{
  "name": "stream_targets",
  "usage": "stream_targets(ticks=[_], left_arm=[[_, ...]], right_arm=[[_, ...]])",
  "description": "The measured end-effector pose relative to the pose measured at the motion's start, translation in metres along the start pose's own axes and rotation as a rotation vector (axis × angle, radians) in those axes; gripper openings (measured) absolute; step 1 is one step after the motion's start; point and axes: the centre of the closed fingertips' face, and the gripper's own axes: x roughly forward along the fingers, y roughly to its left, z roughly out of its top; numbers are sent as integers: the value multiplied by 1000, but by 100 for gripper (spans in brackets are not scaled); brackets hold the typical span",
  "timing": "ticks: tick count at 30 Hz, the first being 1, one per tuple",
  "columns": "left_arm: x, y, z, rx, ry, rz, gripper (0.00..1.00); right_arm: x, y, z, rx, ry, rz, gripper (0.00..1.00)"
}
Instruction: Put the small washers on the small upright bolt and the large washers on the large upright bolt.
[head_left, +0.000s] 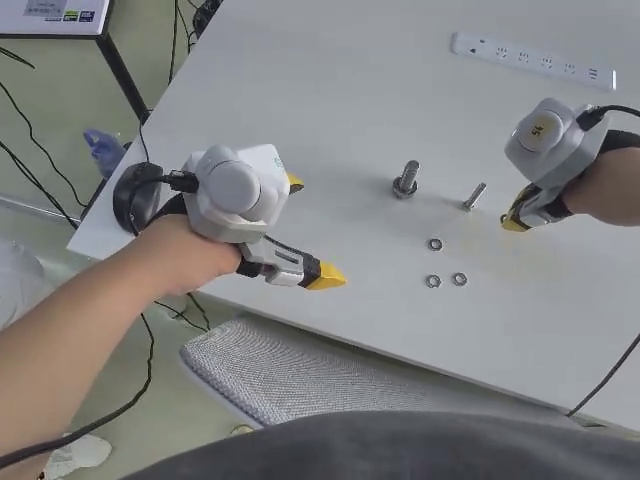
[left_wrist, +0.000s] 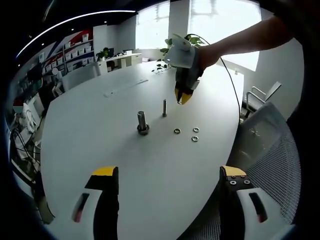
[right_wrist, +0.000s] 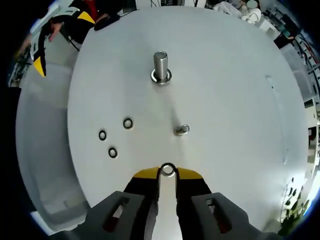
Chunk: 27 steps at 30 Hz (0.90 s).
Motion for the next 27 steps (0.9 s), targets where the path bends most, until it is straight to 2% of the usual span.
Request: stream_targets(ticks=[7, 18, 27], left_arm=[[1, 4, 2, -15, -14, 13, 86], [4, 5, 1, -7, -2, 7, 85], [2, 7, 1, -4, -8, 10, 85]], right_arm=[[-6, -13, 16, 10, -30, -1, 12], [-10, -27, 32, -25, -44, -10, 12], [-5, -26, 44, -32, -55, -2, 12]])
